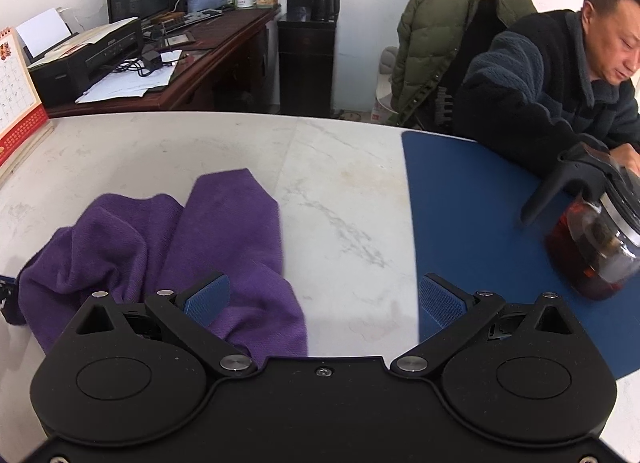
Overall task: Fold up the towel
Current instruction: 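Close the left gripper on a towel edge while the right gripper closes on another edge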
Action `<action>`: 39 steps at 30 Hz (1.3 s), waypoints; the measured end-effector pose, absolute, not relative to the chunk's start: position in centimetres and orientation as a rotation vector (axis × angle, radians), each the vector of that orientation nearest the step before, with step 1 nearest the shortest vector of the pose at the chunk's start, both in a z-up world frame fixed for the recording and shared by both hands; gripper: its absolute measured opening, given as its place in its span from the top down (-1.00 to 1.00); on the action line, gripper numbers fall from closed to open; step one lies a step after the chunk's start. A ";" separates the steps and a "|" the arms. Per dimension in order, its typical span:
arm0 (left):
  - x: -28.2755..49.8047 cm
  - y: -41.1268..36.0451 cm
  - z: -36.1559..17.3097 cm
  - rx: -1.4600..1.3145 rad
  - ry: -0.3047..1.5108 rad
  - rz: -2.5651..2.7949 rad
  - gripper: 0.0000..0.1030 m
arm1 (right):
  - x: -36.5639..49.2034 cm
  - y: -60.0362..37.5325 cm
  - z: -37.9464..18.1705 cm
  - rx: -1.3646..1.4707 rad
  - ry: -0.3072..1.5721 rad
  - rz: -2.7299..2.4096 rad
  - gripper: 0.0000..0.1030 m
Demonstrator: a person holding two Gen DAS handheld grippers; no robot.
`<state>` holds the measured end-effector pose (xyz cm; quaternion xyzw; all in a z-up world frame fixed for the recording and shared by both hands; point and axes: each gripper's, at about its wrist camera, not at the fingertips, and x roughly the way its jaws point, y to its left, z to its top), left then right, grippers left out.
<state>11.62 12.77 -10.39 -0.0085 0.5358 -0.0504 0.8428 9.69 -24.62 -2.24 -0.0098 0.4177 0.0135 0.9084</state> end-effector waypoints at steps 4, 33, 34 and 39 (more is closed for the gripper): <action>12.0 13.0 -10.4 -0.024 1.142 -0.119 0.57 | 8.9 -25.2 -2.5 0.000 0.864 0.030 -1.00; 10.3 14.6 -9.6 -0.028 1.158 0.027 0.92 | 6.1 -24.1 -6.7 -0.105 1.056 0.151 -0.31; 10.2 14.7 -9.6 -0.026 1.160 0.032 0.92 | 6.1 -24.0 -7.0 -0.096 1.065 0.159 -0.21; 10.0 15.2 -9.7 -0.026 1.170 0.056 0.92 | 6.6 -23.7 -7.9 -0.053 1.092 0.186 0.00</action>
